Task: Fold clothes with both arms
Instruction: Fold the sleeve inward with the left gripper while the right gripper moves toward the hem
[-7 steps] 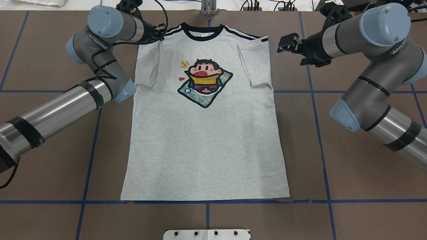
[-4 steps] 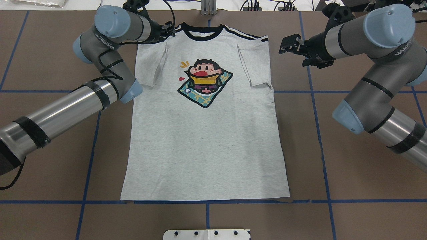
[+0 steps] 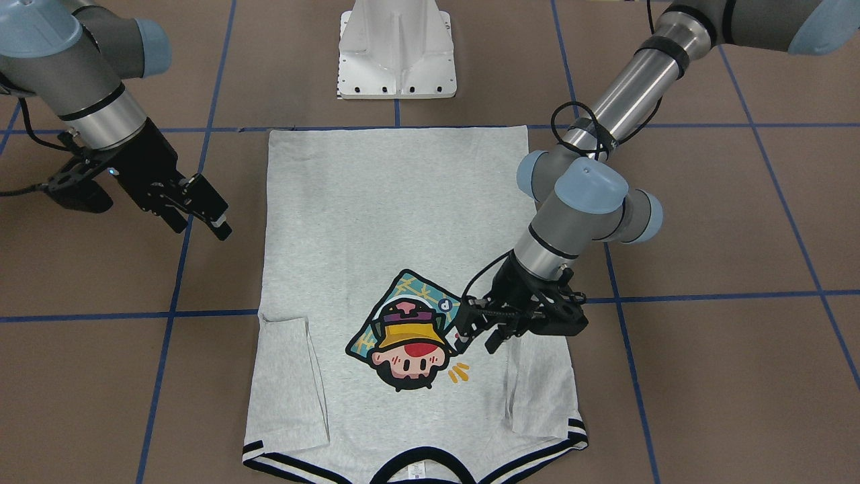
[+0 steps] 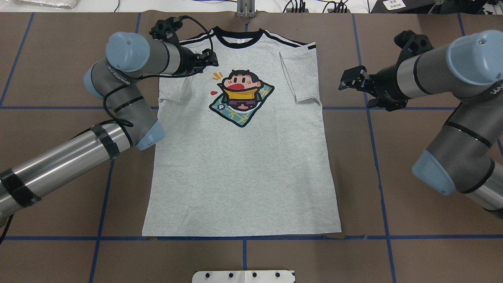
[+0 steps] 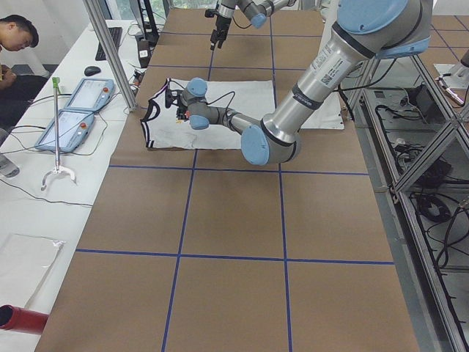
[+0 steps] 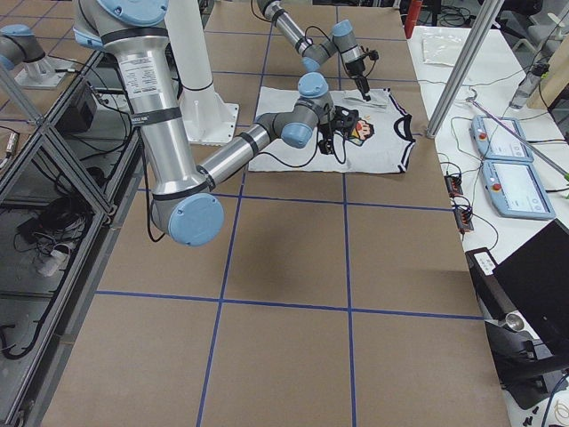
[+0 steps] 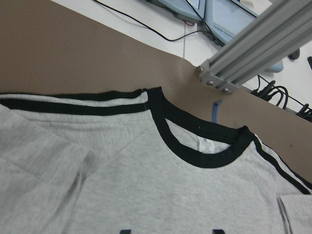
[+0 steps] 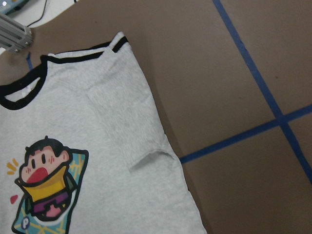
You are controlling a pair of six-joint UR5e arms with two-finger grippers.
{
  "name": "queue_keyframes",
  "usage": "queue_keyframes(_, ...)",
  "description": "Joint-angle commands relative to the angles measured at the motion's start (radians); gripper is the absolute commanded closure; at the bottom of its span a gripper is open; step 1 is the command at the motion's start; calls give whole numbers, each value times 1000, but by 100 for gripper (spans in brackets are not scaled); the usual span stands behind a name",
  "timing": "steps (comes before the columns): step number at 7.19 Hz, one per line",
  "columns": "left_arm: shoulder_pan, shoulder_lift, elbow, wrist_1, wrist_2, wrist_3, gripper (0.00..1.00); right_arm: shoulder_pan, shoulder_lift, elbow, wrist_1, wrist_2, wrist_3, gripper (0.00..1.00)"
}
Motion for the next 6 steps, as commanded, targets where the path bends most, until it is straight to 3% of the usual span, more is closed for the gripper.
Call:
queue_keyframes(1, 14, 165, -395, 276, -68, 0, 34, -135, -151, 182, -141, -15, 42, 0)
queue_keyframes(2, 19, 225, -546, 382, -92, 0, 28, -212, -173, 207, -139, -69, 126, 0)
queue_keyframes(3, 32, 273, -649, 427, -99, 0, 25, -351, -204, 218, -141, -216, 223, 0)
queue_keyframes(4, 39, 317, -687, 426, -97, 0, 24, -484, -219, 238, -145, -368, 362, 1)
queue_keyframes(6, 40, 331, -701, 426, -94, 4, 24, -651, -246, 247, -171, -523, 564, 6)
